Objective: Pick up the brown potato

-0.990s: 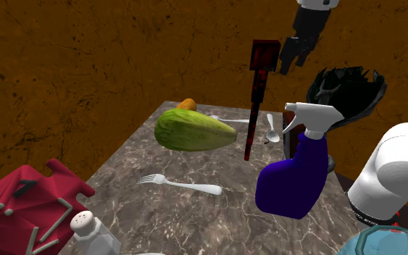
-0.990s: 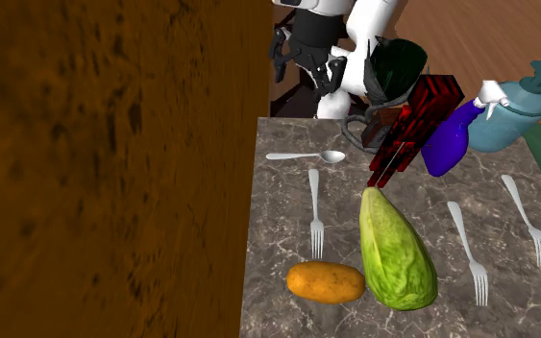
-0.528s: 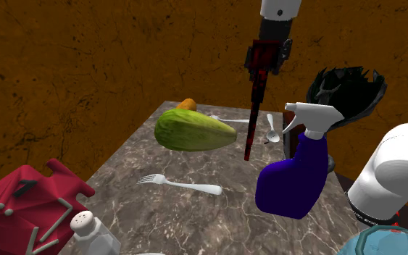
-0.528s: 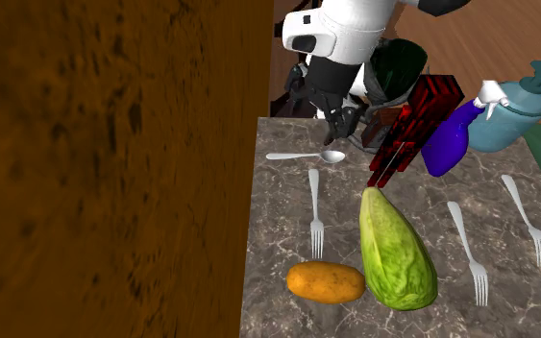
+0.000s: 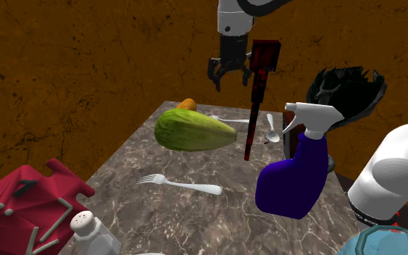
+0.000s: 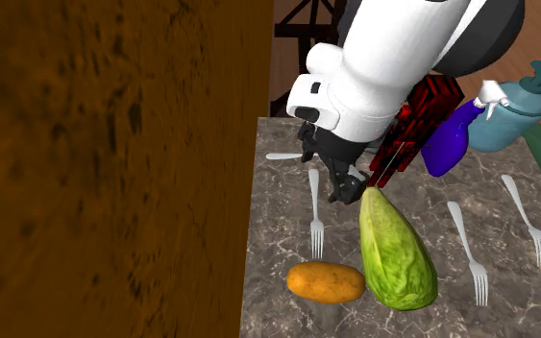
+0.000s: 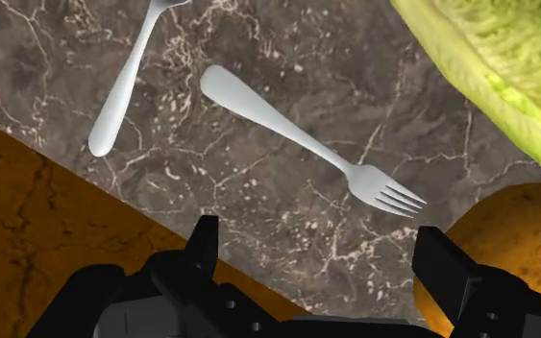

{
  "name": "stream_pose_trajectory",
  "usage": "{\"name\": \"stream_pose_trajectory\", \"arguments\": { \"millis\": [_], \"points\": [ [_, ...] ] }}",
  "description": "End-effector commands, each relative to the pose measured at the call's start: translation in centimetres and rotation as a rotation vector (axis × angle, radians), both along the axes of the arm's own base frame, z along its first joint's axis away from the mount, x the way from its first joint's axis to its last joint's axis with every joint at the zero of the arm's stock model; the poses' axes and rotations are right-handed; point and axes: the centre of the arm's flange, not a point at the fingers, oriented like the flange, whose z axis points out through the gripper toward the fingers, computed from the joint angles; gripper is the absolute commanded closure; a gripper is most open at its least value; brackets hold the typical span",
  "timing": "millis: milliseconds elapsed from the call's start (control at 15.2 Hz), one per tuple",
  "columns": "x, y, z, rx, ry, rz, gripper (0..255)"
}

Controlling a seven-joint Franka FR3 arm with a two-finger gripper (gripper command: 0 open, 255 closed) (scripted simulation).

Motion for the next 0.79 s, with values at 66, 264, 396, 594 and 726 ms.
{"name": "stream_pose_trajectory", "arguments": {
  "millis": [66, 264, 396, 594, 726],
  "points": [
    [3.9, 1.8, -1.2, 0.008, 0.014, -0.091, 0],
    [7.5, 3.4, -2.5, 0.015, 0.027, -0.178, 0],
    [10.1, 4.3, -3.4, 0.019, 0.037, -0.235, 0],
    [13.9, 5.4, -4.7, 0.025, 0.051, -0.321, 0],
    [16.4, 5.9, -5.6, 0.029, 0.060, -0.377, 0]
  ]
}}
